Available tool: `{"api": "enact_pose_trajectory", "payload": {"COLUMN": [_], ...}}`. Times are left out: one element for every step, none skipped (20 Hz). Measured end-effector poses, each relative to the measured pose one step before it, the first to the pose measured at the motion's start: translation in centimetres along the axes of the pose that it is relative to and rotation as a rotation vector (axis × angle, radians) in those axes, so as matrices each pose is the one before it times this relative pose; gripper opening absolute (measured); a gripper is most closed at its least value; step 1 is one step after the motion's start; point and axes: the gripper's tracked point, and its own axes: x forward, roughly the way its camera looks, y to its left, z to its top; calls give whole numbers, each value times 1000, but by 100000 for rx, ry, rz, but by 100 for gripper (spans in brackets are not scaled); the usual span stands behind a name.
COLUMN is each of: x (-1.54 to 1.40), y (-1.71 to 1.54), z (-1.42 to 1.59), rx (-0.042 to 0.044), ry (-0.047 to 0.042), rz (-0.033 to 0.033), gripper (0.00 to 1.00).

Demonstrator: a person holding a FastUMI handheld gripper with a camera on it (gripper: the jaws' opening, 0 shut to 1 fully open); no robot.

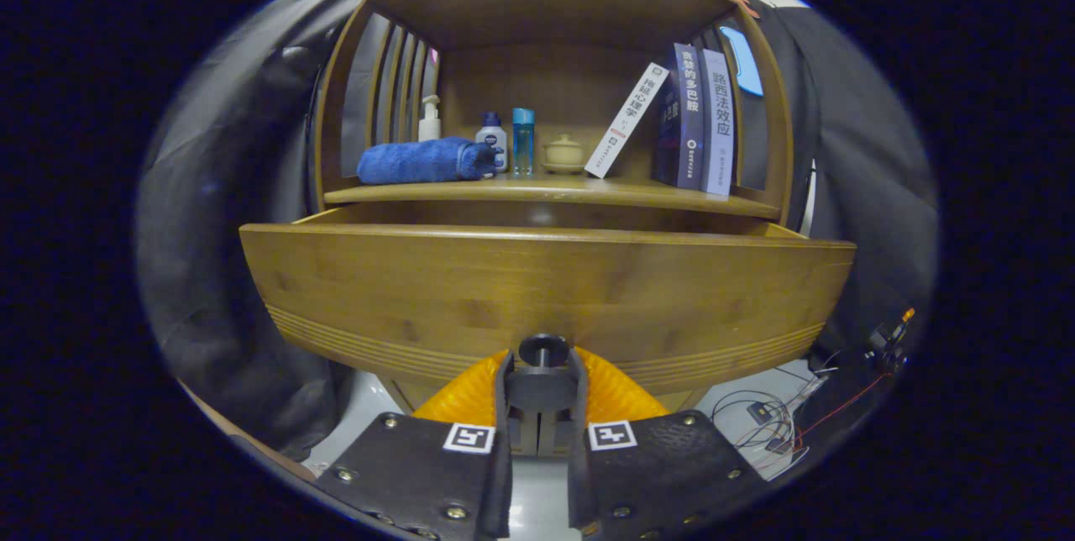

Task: Pull open the drawer, take out the items inside it, and place them on the countertop above the cabinet.

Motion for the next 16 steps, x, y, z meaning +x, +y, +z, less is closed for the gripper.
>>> {"api": "enact_pose_trajectory", "payload": {"x": [-745,-630,-623,-466,-550,-444,-347,-533,-155,-168,-221,-350,-397,-358,-338,-78], "y": [-81,17,110,159,279,242,-112,123,225,177,130,109,-1,114,43,42], "z": [-261,-337,-471,-469,-492,221,-519,-66,-344,-14,-204,-126,-234,-115,-201,-100], "rx": [599,1079,1008,291,-161,101,-14,910,695,351,-266,-211,-279,-494,-831,-854], "ry": [70,856,632,849,1350,-1894,2047,-472,963,-27,592,49,-104,-538,-58,-118], "rz": [-13,109,360,574,1170,206,-52,742,654,671,245,149,-197,245,121,81], "gripper": [26,27,26,26,26,26,26,26,27,26,26,26,27,27,27,26]}}
